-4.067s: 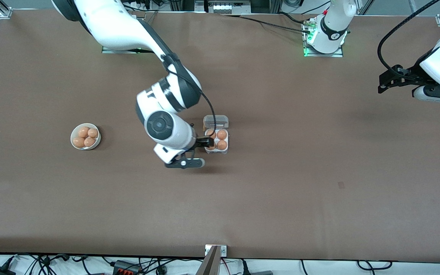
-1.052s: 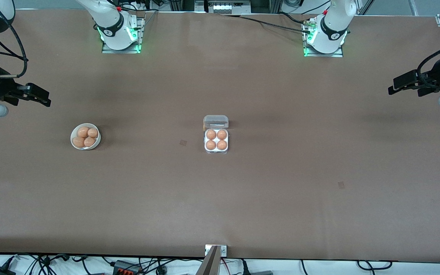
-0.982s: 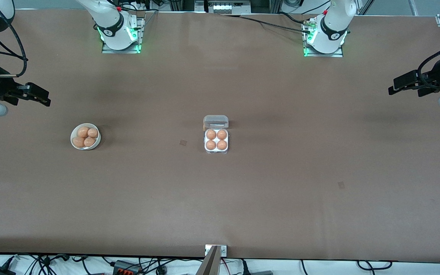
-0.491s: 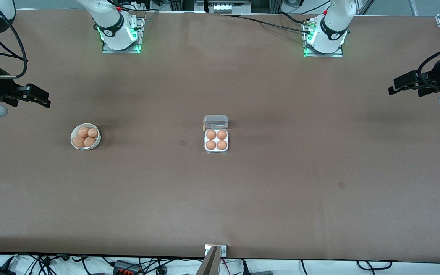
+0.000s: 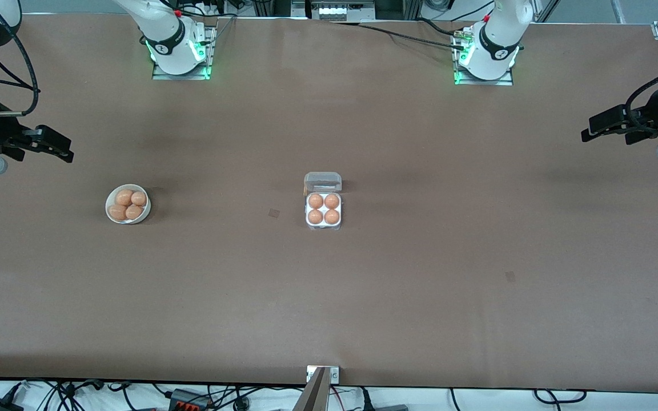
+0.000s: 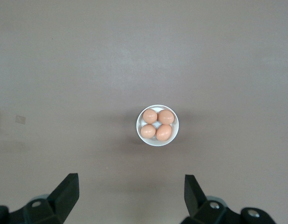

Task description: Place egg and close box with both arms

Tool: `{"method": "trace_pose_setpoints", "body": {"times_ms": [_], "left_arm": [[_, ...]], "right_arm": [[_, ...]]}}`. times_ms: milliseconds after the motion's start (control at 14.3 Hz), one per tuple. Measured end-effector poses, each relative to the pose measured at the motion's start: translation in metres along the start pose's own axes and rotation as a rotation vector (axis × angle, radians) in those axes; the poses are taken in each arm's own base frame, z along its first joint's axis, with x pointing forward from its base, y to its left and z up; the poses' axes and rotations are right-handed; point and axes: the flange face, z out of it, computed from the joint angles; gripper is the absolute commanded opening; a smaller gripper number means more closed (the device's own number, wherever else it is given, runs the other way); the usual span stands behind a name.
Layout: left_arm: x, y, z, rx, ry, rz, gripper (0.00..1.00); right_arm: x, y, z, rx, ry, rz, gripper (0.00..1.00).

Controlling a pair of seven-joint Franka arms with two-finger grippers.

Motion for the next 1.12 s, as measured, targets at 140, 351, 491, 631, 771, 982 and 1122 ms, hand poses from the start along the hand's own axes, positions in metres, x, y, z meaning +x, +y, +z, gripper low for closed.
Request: {"method": "trace_pose_setpoints", "body": {"times_ms": [140,351,491,631,771,982,1122], "left_arm": [[0.0,0.0,0.0,0.0,0.0,0.0,1.0],[0.0,-0.001,0.0,0.0,0.0,-0.001,1.0],[0.0,-0.003,0.0,-0.001,0.001,-0.005,1.0],[0.0,-0.005,-0.001,-0.001,0.001,-0.009,1.0],[0.0,-0.005,-0.001,-0.001,0.001,-0.009,1.0],[0.0,-0.005,-0.001,-0.001,0.001,-0.009,1.0],[0.0,-0.006,-0.001,-0.001,0.001,-0.01,1.0]], "right_arm": [[0.0,0.002,0.0,0.0,0.0,0.004,1.0],[0.0,0.008,0.0,0.002,0.0,0.013,1.0],[0.0,0.003,0.0,0.004,0.0,0.003,1.0],[0.0,-0.001,0.0,0.004,0.0,-0.003,1.0],[0.0,-0.002,0.0,0.004,0.0,-0.005,1.0],[0.0,-0.004,0.0,0.004,0.0,-0.009,1.0],[0.0,-0.006,0.0,0.004,0.0,-0.011,1.0]]}}
